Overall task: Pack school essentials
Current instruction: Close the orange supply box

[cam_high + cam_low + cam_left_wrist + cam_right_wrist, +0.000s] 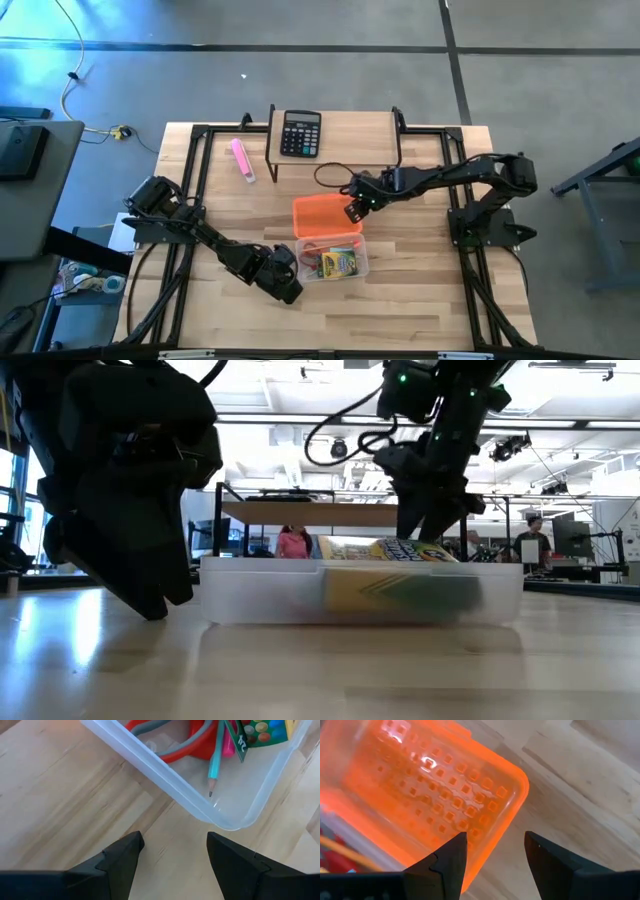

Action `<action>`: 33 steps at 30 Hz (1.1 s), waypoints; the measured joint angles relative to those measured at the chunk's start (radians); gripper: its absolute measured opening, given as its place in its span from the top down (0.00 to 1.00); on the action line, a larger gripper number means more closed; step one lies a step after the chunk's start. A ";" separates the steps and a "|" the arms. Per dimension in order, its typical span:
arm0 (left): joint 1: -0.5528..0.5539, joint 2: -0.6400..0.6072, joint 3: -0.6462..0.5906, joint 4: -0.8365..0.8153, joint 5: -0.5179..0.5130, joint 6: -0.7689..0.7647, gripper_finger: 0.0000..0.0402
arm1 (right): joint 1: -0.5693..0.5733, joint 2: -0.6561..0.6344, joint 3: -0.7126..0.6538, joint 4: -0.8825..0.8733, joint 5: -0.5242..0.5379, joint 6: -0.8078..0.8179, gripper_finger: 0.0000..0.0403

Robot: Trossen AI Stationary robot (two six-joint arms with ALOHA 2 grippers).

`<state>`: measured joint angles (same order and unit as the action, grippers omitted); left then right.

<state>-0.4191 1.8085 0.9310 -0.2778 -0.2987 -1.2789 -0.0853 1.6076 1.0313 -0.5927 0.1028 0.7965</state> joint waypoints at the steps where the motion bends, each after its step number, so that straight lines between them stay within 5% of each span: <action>1: 0.000 0.000 0.000 -0.004 -0.001 0.000 0.44 | 0.002 0.014 0.000 0.005 0.002 0.009 0.53; 11: 0.003 0.000 0.000 -0.020 -0.004 0.008 0.44 | -0.006 0.116 0.000 0.063 0.002 0.016 0.54; 24: 0.013 0.001 -0.001 -0.018 0.000 0.017 0.44 | -0.022 0.135 0.000 0.073 0.038 0.033 0.78; 33: 0.016 0.002 -0.002 -0.017 -0.025 -0.009 0.44 | -0.019 0.135 0.000 0.059 0.056 0.033 0.82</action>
<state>-0.4028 1.8107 0.9295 -0.2951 -0.3235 -1.2881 -0.1045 1.7428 1.0313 -0.5335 0.1592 0.8299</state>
